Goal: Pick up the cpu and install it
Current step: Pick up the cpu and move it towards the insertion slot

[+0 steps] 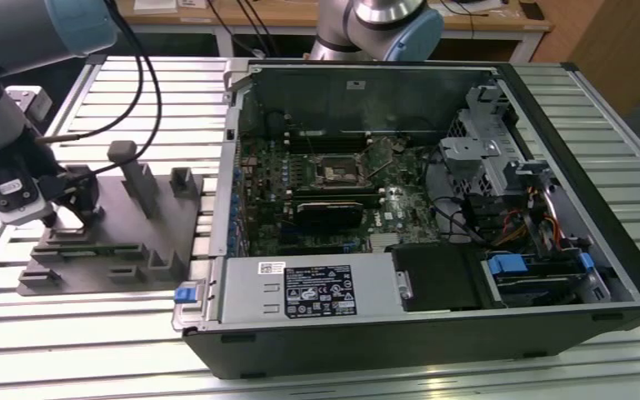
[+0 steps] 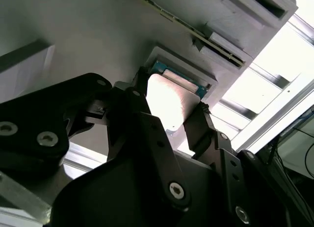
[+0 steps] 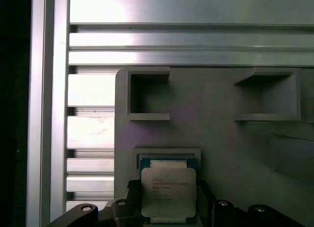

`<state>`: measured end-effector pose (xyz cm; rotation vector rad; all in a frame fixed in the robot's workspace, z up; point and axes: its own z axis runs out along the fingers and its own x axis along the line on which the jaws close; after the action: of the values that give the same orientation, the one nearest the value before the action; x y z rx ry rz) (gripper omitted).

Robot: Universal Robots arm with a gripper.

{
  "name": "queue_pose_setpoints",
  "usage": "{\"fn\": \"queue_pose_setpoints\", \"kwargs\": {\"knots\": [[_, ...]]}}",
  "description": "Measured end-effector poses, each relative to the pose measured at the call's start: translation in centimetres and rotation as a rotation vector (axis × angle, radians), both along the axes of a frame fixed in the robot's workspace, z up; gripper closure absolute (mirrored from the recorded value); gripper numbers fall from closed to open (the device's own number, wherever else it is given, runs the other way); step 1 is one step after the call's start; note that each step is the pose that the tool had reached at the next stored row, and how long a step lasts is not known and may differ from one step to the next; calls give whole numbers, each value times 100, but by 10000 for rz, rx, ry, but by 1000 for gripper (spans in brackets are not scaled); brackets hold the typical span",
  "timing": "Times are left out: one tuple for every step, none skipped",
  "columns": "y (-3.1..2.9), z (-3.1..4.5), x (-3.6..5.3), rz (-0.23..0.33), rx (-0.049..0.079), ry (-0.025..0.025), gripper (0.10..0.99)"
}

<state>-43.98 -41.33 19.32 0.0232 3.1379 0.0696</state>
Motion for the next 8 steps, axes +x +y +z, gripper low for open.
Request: {"fn": "queue_pose_setpoints", "kwargs": {"knots": [[0, 13, 0, -1, 0, 0, 545], [0, 25, 0, 0, 0, 0, 545], [0, 38, 0, 0, 0, 0, 545], [0, 51, 0, 0, 0, 0, 545], [0, 63, 0, 0, 0, 0, 545], [0, 74, 0, 0, 0, 0, 545], [0, 86, 0, 0, 1, 0, 545], [0, 99, 0, -1, 0, 0, 545]]}}
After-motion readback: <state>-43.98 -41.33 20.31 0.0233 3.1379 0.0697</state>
